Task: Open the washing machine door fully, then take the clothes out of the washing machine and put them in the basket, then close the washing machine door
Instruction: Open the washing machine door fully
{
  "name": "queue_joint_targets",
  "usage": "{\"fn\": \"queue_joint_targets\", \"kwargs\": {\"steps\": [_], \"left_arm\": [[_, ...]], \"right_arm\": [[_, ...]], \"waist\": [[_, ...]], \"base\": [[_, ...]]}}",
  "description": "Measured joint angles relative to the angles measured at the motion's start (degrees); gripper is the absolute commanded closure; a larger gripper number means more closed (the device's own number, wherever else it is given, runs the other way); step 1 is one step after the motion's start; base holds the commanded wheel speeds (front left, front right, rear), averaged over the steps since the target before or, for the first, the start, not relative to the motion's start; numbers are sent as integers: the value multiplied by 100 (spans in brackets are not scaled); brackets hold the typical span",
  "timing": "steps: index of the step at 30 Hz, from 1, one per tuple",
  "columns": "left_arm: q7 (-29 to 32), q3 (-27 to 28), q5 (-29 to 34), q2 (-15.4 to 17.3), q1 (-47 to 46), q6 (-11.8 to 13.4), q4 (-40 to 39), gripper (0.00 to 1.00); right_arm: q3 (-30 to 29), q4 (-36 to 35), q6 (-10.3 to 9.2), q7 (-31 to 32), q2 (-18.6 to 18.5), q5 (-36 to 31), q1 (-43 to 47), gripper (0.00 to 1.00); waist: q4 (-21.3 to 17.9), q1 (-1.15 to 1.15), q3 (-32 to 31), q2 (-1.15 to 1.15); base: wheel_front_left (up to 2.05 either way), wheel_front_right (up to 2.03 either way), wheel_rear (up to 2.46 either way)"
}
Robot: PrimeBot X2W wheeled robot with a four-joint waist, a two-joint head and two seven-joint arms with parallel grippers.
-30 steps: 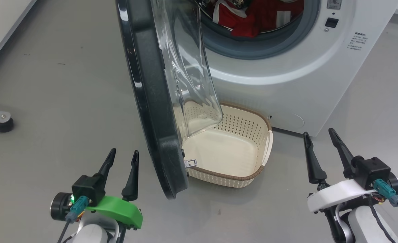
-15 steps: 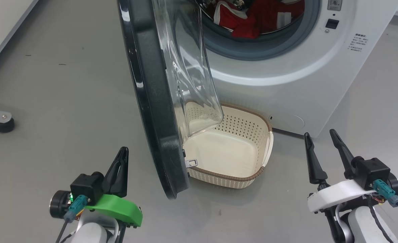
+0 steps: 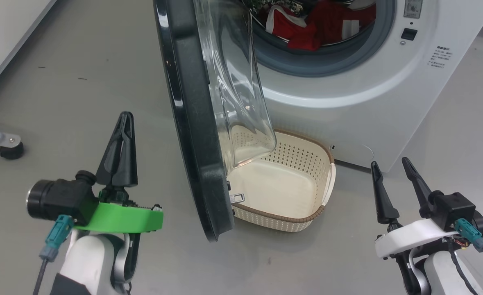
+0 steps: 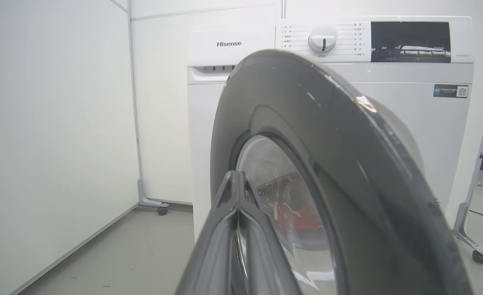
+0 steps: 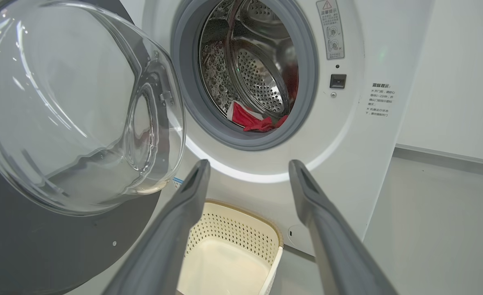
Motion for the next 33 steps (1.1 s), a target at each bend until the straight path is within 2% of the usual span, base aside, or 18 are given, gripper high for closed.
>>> {"fn": "queue_joint_targets", "kwargs": {"steps": [6,13,24,33], "left_arm": [[-32,-32,274,1,-186,-18,-938,100],[-33,-565,287,4,-237,-224,-1641,100],[115,-1741,135,41,144,-690,-1789,100],[907,-2392,-263,145,648,-749,-1507,100]], "right_arm": [[-41,22,51,0,74,-42,60,0],[-90,43,108,0,131,-93,69,0],[-151,71,199,0,188,-174,101,0],[-202,71,211,0,237,-258,105,0]], "waist": [[7,0,-68,0],[-26,0,-113,0],[-141,0,-132,0],[-186,0,-78,0]], "base": [[0,0,0],[0,0,0],[0,0,0],[0,0,0]]}}
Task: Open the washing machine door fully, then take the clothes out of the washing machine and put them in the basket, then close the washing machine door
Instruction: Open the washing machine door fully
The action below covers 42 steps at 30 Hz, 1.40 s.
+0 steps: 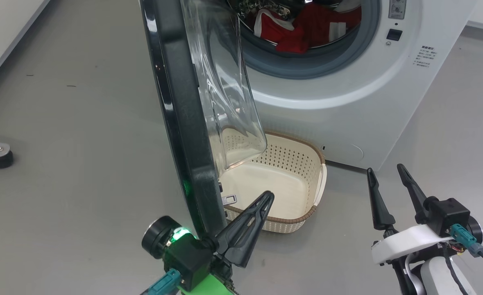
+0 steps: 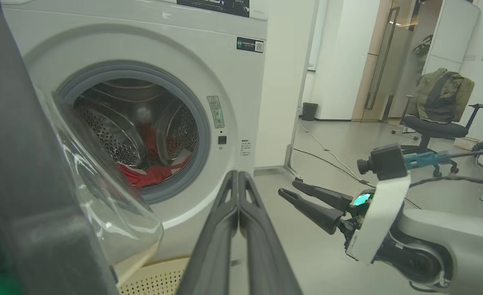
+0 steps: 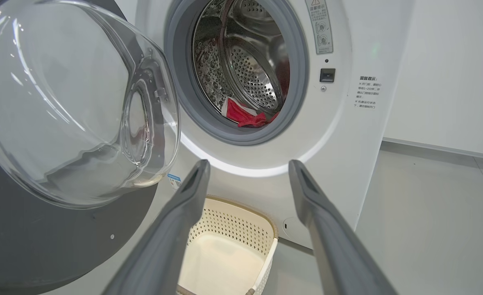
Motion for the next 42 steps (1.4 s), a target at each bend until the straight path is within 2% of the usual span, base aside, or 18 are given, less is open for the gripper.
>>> {"fn": "queue_joint_targets", "kwargs": {"steps": [11,20,42], "left_arm": [[639,90,-269,149,423,46,487,100],[641,470,-305,152,435,319,583,100],[573,720,-330,141,434,514,644,100]], "right_arm": [[-88,0,55,0,38,-59,0,0],[-158,0,90,0,62,-94,-1,0],[-268,-1,164,0,89,-155,-5,0]], "waist": [[-14,0,106,0],[-7,0,184,0],[42,0,195,0]], "base": [[0,0,0],[0,0,0],[0,0,0]]}}
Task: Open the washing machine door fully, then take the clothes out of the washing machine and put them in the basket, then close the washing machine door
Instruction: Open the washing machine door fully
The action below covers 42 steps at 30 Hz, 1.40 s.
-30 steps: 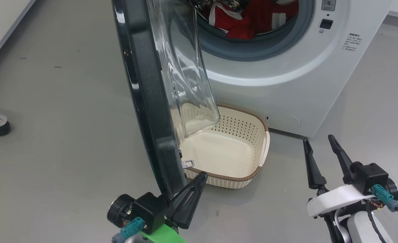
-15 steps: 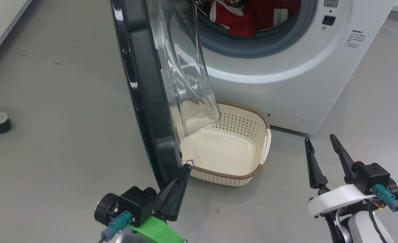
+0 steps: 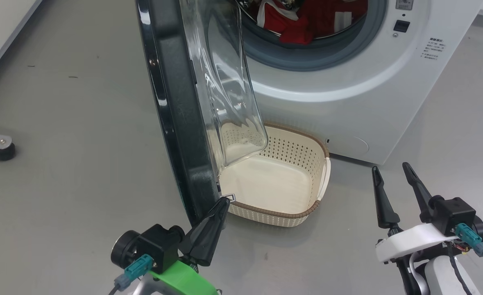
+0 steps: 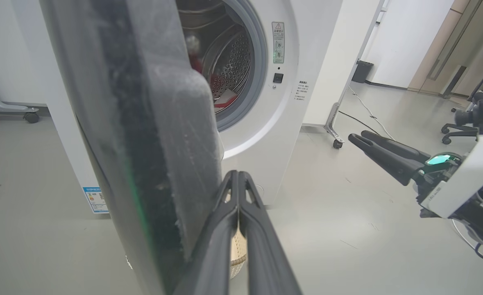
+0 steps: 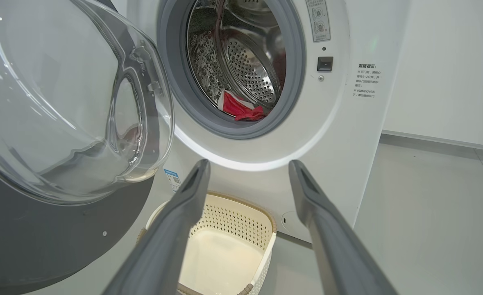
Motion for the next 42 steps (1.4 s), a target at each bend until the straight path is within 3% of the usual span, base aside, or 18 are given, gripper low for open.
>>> {"fn": "queue_joint_targets", "kwargs": {"steps": [19,42], "left_arm": [[-167,255,-1,-23,23,256,300,100],[-818,1588,-151,51,108,614,748,100]], "right_arm": [[-115,0,26,0,23,-55,0,0],[-220,-32,70,0,37,-163,0,0]], "waist": [[87,0,-3,0],[204,0,92,0]], "base": [[0,0,0],[0,0,0]]}}
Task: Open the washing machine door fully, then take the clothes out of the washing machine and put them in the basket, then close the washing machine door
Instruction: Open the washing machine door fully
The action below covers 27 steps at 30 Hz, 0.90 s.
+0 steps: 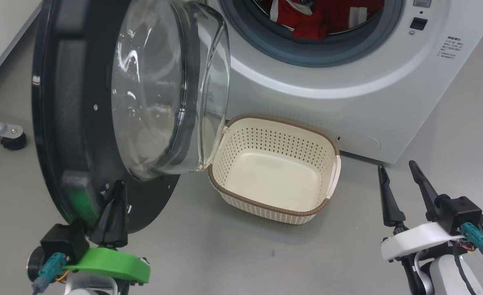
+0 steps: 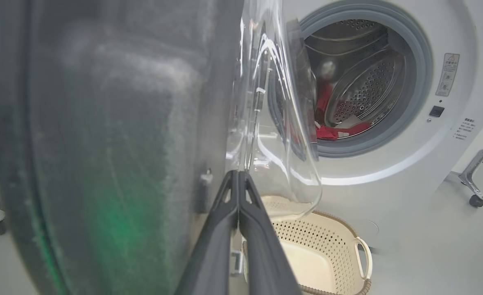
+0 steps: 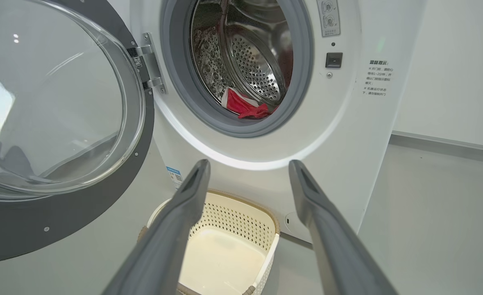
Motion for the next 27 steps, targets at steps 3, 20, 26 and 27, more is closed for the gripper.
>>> {"fn": "queue_joint_targets", "kwargs": {"steps": [3,20,26,27], "left_arm": [[-94,189,-53,25,-5,16,73,100],[-486,1073,-257,41,-401,60,545,100],[-538,1380,-365,52,-630,76,742,100],[-544,1434,-397,58,-672,78,783,100]], "right_arm": [[-5,-9,0,0,0,-1,-1,0],[-52,-83,8,0,-32,-110,-74,0],[-73,-111,16,0,-53,-138,-144,0],[-73,-110,19,0,-52,-138,-148,0]], "waist": [[-6,0,33,0],[-99,0,367,0],[-100,0,496,0],[-97,0,512,0]], "base": [[0,0,0],[0,0,0],[0,0,0],[0,0,0]]}}
